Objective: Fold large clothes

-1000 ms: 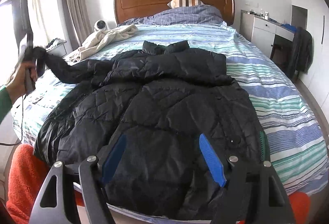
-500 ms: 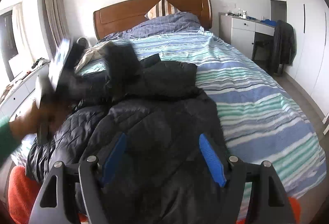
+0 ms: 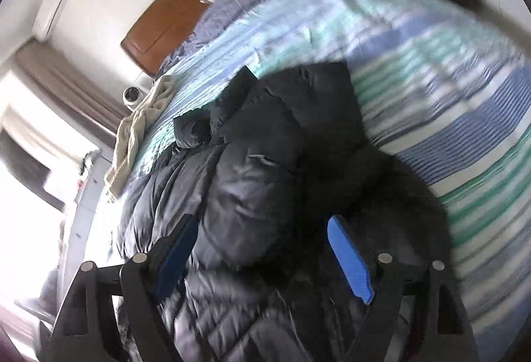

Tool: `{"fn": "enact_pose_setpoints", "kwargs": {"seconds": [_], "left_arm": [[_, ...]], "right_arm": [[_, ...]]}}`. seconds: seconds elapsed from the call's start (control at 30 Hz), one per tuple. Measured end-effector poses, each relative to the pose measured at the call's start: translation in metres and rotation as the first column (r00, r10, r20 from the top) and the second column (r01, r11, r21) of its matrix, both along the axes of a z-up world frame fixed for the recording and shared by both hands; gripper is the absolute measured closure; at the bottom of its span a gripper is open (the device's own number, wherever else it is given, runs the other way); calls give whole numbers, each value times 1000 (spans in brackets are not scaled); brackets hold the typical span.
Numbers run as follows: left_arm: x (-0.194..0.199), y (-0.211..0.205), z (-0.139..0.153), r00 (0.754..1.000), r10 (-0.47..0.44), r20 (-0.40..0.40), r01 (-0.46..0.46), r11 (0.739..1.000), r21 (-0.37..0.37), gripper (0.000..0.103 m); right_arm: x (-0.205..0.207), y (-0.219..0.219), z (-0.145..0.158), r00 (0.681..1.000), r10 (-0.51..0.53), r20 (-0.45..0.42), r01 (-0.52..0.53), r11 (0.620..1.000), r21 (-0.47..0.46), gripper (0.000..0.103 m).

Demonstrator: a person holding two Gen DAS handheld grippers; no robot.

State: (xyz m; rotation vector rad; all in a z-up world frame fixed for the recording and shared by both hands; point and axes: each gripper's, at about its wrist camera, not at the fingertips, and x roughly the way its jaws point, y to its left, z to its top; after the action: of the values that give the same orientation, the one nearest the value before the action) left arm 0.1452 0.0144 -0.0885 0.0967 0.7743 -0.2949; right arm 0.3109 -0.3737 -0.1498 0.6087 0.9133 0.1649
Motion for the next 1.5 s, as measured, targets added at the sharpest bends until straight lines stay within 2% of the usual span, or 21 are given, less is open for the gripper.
{"fn": "enact_pose_setpoints", "kwargs": {"seconds": [0.03, 0.07, 0.13, 0.27, 0.33, 0.4, 0.47, 0.5, 0.63, 0.73, 0.87, 0.9, 0.93, 0.97, 1.0, 1.03, 1.1, 1.23, 1.3, 1.43, 1.5], "left_arm": [[-1, 11, -2, 1000, 26, -11, -27, 999, -24, 21], [-1, 18, -4, 999, 42, -20, -43, 998, -38, 21], [1, 25, -7, 997, 73, -37, -75, 996, -53, 21], [9, 31, 8, 996, 83, -7, -84, 994, -65, 19], [21, 27, 14, 997, 72, 18, -71, 996, -51, 16], [35, 23, 19, 997, 67, 27, -66, 997, -35, 14], [56, 21, 21, 998, 57, 1, -57, 998, -26, 14], [69, 21, 23, 997, 70, -18, -70, 997, -18, 14], [111, 35, 38, 994, 112, -17, -113, 989, -92, 14], [155, 31, 43, 993, 117, -1, -117, 990, -80, 13], [207, 13, 14, 992, 122, -17, -122, 993, 0, 13], [216, 11, 0, 992, 118, -48, -118, 993, 5, 13], [227, 10, -22, 985, 125, -118, -124, 992, 11, 13], [236, 12, -48, 970, 134, -201, -136, 991, 2, 10], [238, 15, -62, 965, 130, -229, -142, 989, -36, 8], [239, 20, -74, 960, 140, -241, -163, 984, -74, 7], [241, 21, -80, 956, 162, -245, -185, 980, -76, 5], [239, 18, -71, 959, 142, -246, -158, 986, -46, 7], [233, 20, -52, 958, 142, -251, -152, 988, -24, 16], [229, 35, 7, 979, 139, -147, -159, 979, -129, 11], [239, 32, 18, 984, 121, -130, -141, 978, -153, 10]], "right_arm": [[9, 4, -8, 999, 5, -34, -5, 1000, -13, 21], [17, 9, -14, 998, 20, -64, -22, 1000, -22, 33], [24, 18, -5, 998, 26, -56, -30, 998, -62, 82], [31, 16, 62, 983, 13, 181, 26, 977, -213, 87], [40, 6, 70, 979, -18, 204, 76, 957, -281, 86], [50, 0, 51, 990, -24, 140, 68, 945, -320, 81], [56, -2, 21, 1000, 16, 21, -7, 930, -367, 31], [49, -2, 17, 999, 35, 30, -20, 920, -391, 26], [14, 13, 58, 953, 182, 243, -73, 914, -399, 26], [22, 43, 78, 907, 311, 284, -171, 888, -426, 26], [61, 67, 42, 916, 355, 189, -252, 873, -417, 26], [71, 67, 24, 929, 345, 134, -265, 874, -408, 26], [85, 66, -7, 946, 322, 24, -286, 870, -401, 26], [92, 65, -26, 948, 317, -41, -307, 869, -388, 26], [95, 63, -39, 947, 314, -64, -314, 873, -374, 26], [94, 61, -44, 949, 310, -61, -310, 875, -371, 26], [94, 64, -46, 949, 305, -74, -309, 867, -391, 26], [94, 58, -52, 950, 305, -66, -307, 872, -383, 26], [92, 55, -53, 952, 302, -53, -299, 879, -371, 26], [90, 58, -56, 955, 295, -25, -283, 885, -371, 26], [89, 59, -55, 956, 293, -14, -277, 886, -371, 26]]}}
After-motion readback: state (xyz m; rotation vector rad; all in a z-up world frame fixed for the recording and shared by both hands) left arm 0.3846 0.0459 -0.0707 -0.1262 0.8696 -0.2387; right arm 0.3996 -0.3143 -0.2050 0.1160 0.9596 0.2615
